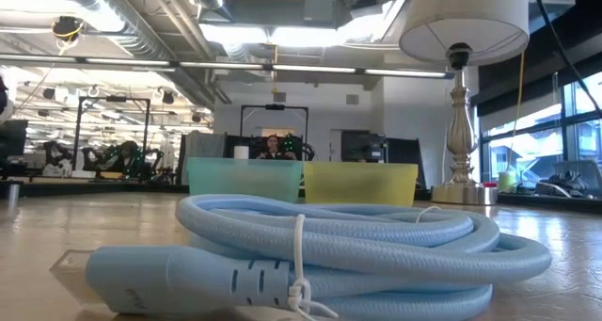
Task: Pick & Place USB Port
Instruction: Put the brown HDMI cable into the green bin
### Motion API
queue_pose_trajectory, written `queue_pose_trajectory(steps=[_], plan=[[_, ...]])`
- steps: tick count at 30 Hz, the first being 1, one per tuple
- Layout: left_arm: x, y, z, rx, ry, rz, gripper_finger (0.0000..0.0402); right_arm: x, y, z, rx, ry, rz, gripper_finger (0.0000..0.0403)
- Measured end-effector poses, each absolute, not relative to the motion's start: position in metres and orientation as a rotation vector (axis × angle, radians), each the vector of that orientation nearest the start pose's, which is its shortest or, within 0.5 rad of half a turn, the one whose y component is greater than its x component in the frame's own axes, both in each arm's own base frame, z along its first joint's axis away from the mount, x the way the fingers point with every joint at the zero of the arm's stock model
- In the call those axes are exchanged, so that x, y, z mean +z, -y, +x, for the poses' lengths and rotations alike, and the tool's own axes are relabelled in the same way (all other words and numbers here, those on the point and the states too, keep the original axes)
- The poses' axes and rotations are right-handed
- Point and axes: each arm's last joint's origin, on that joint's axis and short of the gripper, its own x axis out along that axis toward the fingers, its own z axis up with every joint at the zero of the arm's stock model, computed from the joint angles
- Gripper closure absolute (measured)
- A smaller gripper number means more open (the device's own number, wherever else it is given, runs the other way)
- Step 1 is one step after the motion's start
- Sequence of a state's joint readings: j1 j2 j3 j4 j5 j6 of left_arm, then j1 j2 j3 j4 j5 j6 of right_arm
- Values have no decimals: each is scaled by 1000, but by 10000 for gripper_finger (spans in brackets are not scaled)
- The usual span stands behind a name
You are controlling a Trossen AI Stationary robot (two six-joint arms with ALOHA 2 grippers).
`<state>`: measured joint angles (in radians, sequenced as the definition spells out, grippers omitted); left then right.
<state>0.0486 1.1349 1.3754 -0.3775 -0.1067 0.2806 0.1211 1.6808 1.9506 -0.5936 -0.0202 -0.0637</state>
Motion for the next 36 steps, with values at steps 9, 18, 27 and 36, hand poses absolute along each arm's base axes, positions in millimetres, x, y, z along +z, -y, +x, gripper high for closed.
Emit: queue_pose_trajectory(steps=[9, 18, 27, 36], plan=[[446, -14, 207, 152, -218, 256, 377, 469, -33, 327, -186, -561, -278, 244], [420, -42, 200, 312, -532, 290, 377, 466, -31, 281, -488, -855, -220, 203], [355, -139, 240, 336, -893, 224, 377, 458, -38, 274, -524, -901, -128, 203], [280, -219, 262, 286, -1054, 101, 377, 458, -51, 272, -492, -889, -115, 241]])
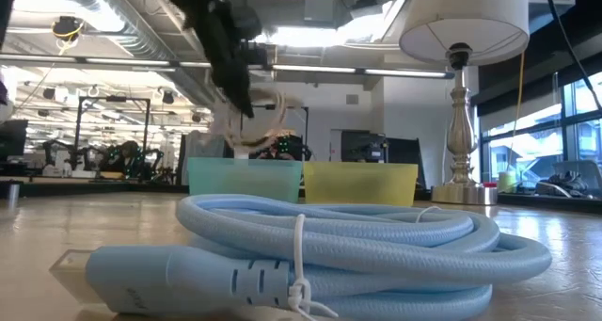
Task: Pick & Place USB Port
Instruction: Put the brown HDMI cable into the green bin
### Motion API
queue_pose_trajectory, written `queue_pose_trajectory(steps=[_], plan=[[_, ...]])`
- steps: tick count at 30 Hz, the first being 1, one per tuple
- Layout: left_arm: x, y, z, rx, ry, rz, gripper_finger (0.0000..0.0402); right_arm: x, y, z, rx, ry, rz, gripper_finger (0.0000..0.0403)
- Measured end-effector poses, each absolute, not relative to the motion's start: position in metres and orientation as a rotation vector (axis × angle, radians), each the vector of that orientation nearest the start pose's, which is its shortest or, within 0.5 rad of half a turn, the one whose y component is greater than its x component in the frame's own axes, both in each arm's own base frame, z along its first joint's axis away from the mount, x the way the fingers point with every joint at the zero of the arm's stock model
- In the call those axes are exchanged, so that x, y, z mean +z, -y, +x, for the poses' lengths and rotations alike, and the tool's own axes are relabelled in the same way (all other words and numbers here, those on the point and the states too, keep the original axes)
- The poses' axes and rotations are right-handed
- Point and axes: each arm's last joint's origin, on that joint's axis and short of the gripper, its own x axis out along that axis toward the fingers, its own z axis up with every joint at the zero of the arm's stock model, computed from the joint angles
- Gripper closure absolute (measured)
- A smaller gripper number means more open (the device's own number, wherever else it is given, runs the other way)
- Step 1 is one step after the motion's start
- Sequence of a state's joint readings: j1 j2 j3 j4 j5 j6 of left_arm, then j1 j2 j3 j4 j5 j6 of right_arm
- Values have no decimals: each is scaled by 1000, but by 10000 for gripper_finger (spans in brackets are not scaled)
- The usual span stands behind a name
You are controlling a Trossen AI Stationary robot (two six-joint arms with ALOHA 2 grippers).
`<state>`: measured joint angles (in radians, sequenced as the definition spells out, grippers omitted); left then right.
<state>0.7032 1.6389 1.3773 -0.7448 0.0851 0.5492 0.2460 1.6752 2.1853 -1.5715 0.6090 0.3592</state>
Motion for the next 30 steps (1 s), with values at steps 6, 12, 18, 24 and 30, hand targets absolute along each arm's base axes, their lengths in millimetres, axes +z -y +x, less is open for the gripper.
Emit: queue_pose_trajectory(steps=[6, 12, 18, 24, 30], plan=[[236, -249, 261, 247, -1144, -46, 377, 458, -56, 272, -479, -887, -119, 253], [202, -256, 267, 163, -1196, -157, 378, 458, -55, 272, -480, -887, -119, 253], [192, -260, 272, 167, -1188, -156, 379, 458, -55, 272, -479, -887, -120, 253], [192, -266, 271, 201, -1167, -140, 379, 458, -55, 272, -479, -887, -121, 253], [192, -270, 270, 235, -1156, -148, 363, 458, -55, 272, -480, -886, -118, 253]])
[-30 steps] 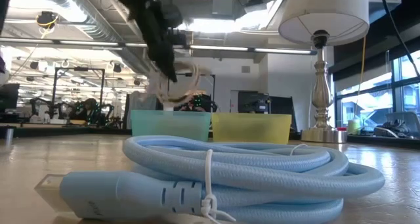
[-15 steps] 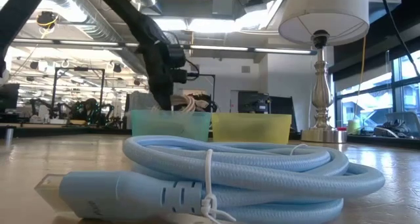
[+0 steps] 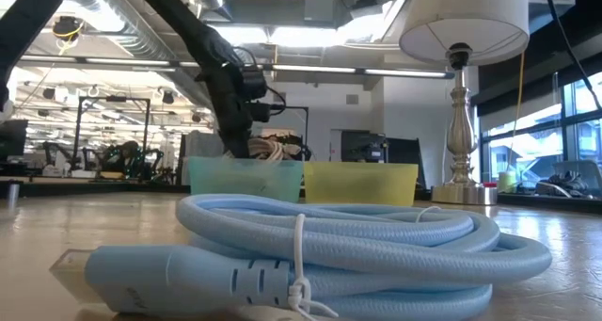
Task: Pick & Place USB Port
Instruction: Put the brown HDMI cable into the green bin, then put the blue HDMI cable into the green bin
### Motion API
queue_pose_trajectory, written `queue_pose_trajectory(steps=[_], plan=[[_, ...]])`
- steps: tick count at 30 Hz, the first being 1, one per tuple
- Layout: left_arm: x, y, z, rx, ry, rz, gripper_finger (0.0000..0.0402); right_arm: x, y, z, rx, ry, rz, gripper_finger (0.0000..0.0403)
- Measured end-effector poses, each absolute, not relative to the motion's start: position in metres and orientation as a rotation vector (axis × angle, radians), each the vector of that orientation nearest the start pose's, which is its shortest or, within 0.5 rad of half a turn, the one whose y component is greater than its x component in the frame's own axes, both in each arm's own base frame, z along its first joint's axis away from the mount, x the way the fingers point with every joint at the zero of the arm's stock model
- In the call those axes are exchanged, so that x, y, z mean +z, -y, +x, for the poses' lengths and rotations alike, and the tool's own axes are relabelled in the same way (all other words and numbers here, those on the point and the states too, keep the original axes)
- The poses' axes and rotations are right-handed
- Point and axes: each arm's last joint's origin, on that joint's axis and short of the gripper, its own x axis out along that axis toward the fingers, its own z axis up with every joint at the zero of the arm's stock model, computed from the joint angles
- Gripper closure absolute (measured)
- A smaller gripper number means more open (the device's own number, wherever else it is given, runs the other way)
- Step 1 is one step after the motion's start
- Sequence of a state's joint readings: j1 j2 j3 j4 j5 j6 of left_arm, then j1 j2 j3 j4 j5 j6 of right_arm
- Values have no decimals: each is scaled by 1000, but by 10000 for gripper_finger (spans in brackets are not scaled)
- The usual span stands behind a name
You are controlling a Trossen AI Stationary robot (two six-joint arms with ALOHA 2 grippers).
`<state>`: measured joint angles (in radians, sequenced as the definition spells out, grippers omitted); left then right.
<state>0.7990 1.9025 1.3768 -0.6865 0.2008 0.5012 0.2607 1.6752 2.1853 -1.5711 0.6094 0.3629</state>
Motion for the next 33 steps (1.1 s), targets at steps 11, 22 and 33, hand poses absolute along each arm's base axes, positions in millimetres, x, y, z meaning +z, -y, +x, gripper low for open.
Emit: queue_pose_trajectory(steps=[11, 22, 33], plan=[[199, -261, 280, 294, -1200, -41, 220, 458, -55, 272, -479, -887, -121, 253], [355, -203, 260, 354, -1049, 145, 198, 458, -55, 272, -469, -895, -180, 253], [449, -40, 130, 55, -537, -308, 219, 453, -63, 272, -317, -962, 76, 253]])
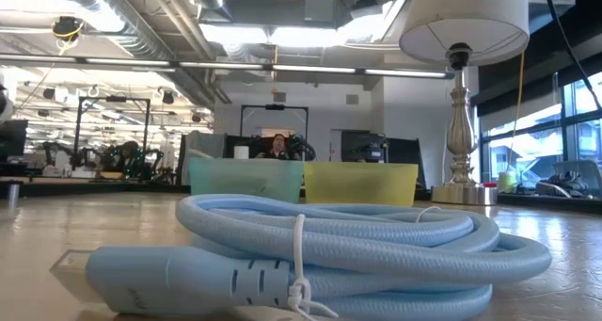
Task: Pick & Place USB Port
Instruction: Put the blue HDMI cable into the green bin
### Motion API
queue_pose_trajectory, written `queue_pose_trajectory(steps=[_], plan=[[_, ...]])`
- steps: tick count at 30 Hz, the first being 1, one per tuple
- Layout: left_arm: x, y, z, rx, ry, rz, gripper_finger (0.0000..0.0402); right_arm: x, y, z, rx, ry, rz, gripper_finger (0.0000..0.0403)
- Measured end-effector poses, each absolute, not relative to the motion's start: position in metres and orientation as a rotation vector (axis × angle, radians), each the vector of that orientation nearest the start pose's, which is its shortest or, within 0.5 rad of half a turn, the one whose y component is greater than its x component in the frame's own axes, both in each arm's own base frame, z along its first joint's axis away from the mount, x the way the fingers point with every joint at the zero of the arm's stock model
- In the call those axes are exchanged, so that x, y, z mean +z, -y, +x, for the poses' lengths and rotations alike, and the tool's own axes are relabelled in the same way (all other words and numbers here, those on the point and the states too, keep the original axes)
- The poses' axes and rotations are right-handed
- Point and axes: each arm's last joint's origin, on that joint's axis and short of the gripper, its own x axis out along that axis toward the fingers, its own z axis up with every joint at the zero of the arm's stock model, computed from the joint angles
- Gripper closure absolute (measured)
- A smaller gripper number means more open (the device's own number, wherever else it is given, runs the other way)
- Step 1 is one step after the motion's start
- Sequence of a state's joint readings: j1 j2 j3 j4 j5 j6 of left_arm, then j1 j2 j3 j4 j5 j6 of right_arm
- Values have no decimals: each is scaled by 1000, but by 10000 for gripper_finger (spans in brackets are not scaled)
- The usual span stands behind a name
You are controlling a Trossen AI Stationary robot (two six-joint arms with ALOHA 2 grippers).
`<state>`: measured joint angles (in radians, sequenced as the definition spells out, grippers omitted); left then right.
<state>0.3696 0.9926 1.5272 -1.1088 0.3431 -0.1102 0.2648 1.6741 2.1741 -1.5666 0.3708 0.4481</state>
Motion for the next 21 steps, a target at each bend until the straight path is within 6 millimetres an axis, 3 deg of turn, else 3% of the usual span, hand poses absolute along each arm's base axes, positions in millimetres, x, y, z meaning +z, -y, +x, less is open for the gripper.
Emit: queue_pose_trajectory(steps=[4, 7, 13, 17, 21], plan=[[425, -9, 94, 71, -485, -463, 228, 426, -79, 278, -265, -1083, 167, 253], [404, 2, 84, 34, -379, -533, 232, 390, -98, 290, -188, -1178, 243, 253], [379, 11, 89, -67, -197, -495, 230, 314, -125, 317, -69, -1125, 342, 253], [371, 13, 94, -71, -215, -458, 233, 274, -126, 336, 8, -1003, 494, 253], [369, 14, 99, -69, -225, -418, 231, 231, -125, 341, -13, -1038, 562, 254]])
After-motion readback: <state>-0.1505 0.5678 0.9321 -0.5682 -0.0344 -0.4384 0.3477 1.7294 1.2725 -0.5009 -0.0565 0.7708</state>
